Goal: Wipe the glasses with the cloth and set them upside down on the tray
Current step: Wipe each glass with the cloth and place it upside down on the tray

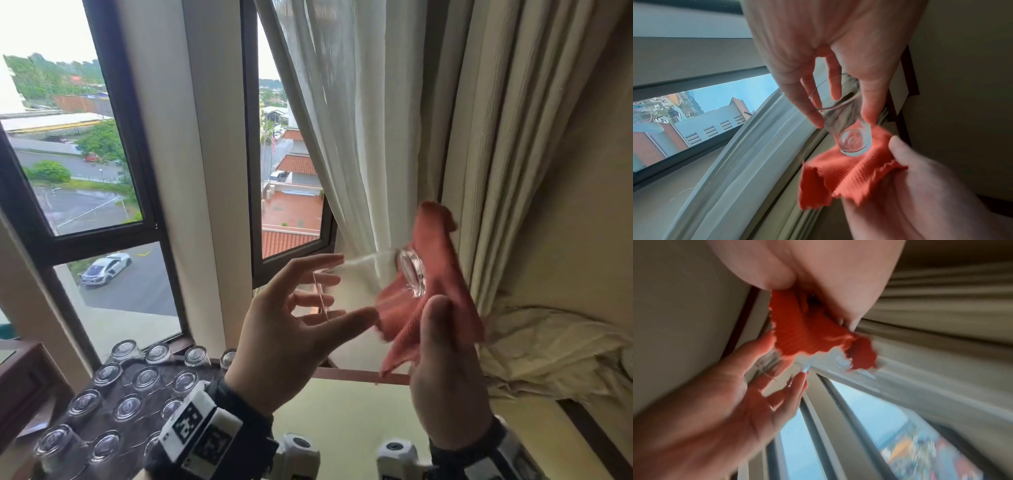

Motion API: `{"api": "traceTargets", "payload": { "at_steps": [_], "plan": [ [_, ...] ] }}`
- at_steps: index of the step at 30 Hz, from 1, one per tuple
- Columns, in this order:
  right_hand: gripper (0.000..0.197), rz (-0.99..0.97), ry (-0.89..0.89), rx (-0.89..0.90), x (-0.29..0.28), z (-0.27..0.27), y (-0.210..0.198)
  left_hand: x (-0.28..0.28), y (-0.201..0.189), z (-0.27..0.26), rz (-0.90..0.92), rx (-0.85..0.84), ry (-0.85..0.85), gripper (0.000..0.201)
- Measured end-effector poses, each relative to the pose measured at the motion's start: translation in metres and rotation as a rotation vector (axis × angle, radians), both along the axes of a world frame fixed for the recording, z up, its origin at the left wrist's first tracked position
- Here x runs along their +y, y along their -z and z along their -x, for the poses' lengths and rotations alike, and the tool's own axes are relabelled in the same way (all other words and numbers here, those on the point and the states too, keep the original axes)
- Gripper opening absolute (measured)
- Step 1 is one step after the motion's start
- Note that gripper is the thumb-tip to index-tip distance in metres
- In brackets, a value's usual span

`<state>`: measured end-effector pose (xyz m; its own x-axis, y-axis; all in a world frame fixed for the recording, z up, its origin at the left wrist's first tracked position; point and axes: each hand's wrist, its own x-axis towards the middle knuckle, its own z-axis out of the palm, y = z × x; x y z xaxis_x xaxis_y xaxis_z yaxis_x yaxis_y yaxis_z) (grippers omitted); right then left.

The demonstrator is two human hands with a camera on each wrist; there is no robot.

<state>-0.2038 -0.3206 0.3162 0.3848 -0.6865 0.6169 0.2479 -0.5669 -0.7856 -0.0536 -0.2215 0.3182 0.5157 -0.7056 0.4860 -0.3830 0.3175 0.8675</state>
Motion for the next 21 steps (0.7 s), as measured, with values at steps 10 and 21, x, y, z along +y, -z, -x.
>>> {"api": "traceTargets", "payload": {
  "at_steps": [10, 21],
  "plan": [
    [0.029, -0.213, 0.053, 0.104, -0.016, 0.022, -0.028, 0.003, 0.006, 0.008, 0.075, 0.044, 0.128, 0.065],
    [0.031, 0.022, 0.023, 0.011, -0.013, 0.012, -0.017, 0.003, 0.004, -0.002, -0.005, -0.052, 0.092, 0.068]
  ]
}}
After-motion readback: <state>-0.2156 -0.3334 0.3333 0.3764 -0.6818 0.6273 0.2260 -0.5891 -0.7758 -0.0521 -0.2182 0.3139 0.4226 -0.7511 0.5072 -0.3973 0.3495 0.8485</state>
